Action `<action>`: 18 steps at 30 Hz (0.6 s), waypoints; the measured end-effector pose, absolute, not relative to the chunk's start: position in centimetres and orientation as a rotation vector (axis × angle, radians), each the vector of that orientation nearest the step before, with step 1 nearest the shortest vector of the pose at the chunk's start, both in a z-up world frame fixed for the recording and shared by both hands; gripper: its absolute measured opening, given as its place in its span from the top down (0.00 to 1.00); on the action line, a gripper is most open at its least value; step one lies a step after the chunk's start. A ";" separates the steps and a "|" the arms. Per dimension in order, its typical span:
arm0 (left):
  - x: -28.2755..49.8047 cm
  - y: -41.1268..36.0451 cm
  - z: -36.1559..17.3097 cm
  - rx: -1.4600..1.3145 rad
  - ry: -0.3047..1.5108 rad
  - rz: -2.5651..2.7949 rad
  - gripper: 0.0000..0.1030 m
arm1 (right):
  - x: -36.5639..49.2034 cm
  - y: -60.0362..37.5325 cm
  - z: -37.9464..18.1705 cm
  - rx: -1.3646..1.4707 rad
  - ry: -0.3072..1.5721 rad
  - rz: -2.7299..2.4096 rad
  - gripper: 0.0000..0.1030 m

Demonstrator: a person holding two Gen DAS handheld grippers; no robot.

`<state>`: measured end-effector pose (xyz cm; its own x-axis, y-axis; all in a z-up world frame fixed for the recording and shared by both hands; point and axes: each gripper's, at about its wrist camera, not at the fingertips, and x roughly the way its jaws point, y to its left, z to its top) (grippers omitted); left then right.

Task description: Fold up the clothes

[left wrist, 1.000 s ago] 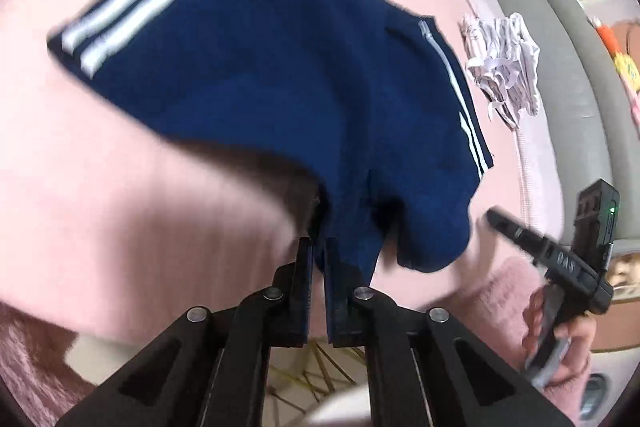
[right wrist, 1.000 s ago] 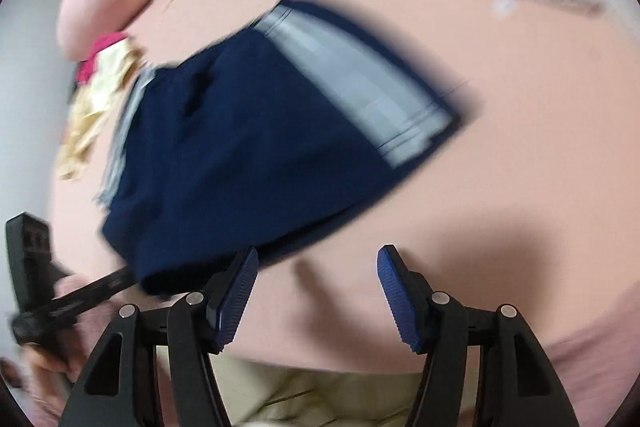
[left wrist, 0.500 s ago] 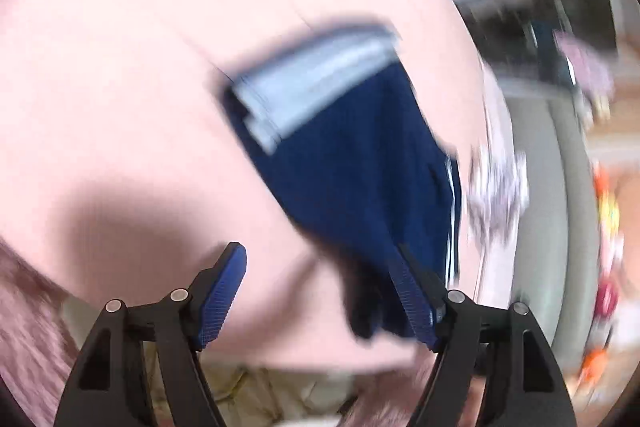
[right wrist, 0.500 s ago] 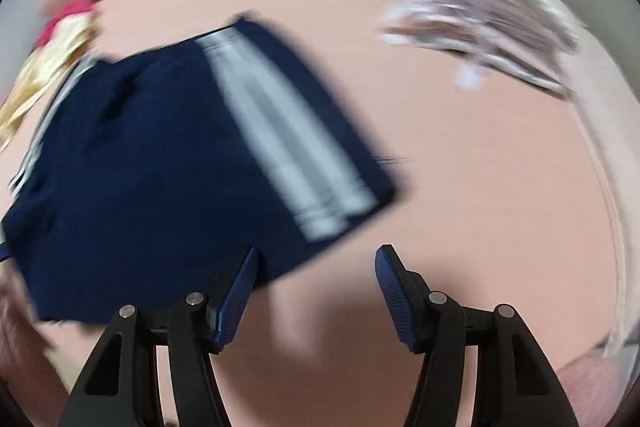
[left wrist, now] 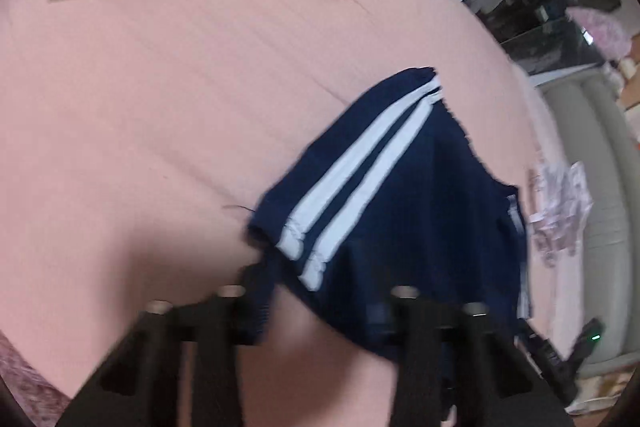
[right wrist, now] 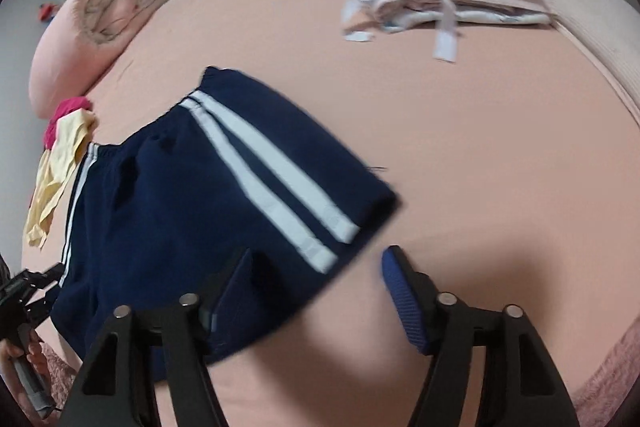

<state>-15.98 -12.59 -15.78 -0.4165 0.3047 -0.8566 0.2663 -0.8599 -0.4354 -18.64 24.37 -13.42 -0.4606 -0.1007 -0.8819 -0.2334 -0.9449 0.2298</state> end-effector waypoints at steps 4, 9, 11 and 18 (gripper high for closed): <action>-15.8 -12.2 -14.0 -1.672 -0.597 2.541 0.94 | -19.4 23.4 -13.5 -1.620 0.476 2.595 0.96; -17.8 -11.3 -11.4 -1.669 -0.413 2.558 0.95 | -20.2 22.4 -12.9 -1.623 0.245 2.619 0.96; -18.8 -11.5 -11.0 -1.691 -0.304 2.551 0.95 | -20.5 22.9 -13.2 -1.652 0.208 2.616 0.96; -21.6 -11.1 -15.3 -2.007 -0.171 2.262 0.90 | -23.4 24.3 -14.4 -1.735 0.202 2.575 0.90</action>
